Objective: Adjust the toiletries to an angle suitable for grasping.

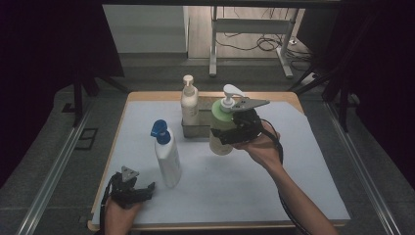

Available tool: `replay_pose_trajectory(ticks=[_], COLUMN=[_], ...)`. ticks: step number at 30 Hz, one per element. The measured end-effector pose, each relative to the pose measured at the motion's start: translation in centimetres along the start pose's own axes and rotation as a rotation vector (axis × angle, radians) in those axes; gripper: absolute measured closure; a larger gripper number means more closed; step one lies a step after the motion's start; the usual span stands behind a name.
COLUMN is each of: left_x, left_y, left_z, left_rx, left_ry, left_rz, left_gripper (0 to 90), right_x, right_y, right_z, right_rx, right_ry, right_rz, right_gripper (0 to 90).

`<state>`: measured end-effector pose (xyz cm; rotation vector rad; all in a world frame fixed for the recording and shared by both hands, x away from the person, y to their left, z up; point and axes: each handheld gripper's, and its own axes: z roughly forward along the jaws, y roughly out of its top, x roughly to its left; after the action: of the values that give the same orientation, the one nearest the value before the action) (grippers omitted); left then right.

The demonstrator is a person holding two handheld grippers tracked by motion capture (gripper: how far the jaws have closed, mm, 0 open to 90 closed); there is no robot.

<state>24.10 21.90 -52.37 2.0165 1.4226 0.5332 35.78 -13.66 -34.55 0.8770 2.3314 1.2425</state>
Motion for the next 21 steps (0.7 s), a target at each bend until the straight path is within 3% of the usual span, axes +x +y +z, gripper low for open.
replay_pose_trajectory(ticks=[21], left_x=[0.0], left_y=[0.0], left_z=[0.0], left_rx=[0.001], left_ry=[0.000], left_rz=[0.000], left_gripper=[12.1], right_x=[-3.1], right_y=[2.4], right_z=[2.3], right_rx=[0.005], right_ry=[-0.075], right_rz=[0.037], right_gripper=[12.2])
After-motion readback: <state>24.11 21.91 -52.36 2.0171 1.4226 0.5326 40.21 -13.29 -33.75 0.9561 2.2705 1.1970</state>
